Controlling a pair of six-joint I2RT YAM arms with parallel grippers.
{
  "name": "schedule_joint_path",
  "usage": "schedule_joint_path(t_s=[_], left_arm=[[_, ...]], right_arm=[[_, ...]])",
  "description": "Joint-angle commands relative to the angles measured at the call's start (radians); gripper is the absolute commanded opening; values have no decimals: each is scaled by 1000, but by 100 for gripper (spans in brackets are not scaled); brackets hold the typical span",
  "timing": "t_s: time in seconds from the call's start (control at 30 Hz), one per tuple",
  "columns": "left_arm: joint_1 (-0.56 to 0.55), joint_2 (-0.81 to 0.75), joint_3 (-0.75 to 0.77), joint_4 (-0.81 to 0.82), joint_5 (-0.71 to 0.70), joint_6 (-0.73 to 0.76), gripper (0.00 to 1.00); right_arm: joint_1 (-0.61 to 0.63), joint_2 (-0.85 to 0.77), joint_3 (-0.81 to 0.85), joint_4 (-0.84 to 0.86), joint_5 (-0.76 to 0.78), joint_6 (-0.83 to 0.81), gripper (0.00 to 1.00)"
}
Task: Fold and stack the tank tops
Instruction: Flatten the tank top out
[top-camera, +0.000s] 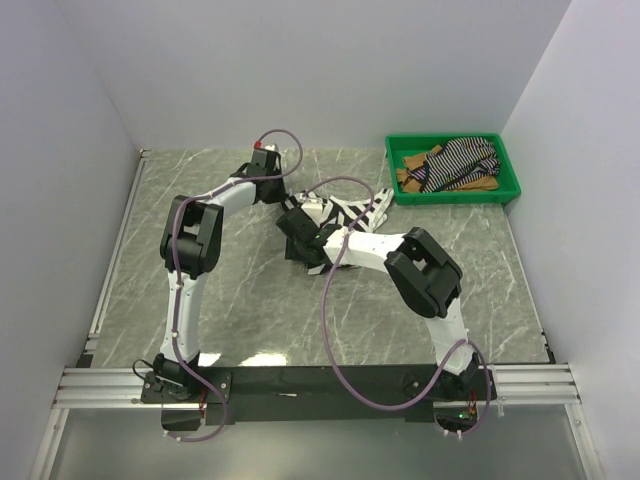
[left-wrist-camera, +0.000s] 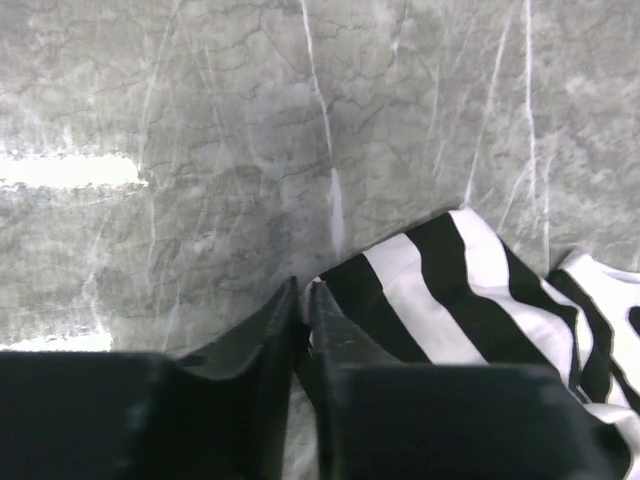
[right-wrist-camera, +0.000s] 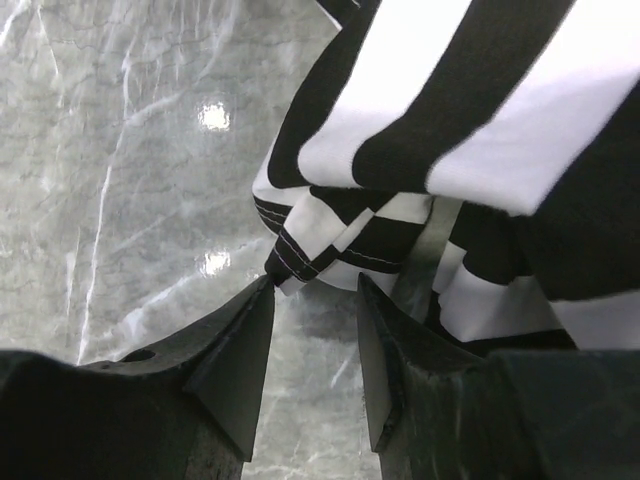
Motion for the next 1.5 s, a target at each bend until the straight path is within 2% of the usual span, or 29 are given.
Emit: schedule_joint_path(t_s=[0.0,0.1,0.33,0.7,0.87,1.2,1.47], left_arm=[[-15,43,-23,-104,-23,0,9],[-14,25,-38,-104,-29,-12,0],[-11,-79,-126,-78,-90,-104,0],[-3,-276,-340,-16,-174,-253,0],[0,-316,-406,-5,-193,-280,0],[3,-379,-491,18,-224,-334,0],[3,-405,-524,23,-242,-354,0]], right_arm=[[-11,-79,-12,6,62,2,46],[-25,-116,-55,26,59,2,45],[-28,-173,-58,41,16,-38,50],[9,-69,41,0,-15,-72,50],[24,-3,106,-74,17,-81,49],[45,-24,58,-99,89,-76,49],[62,-19,37,-100,97,-76,43]])
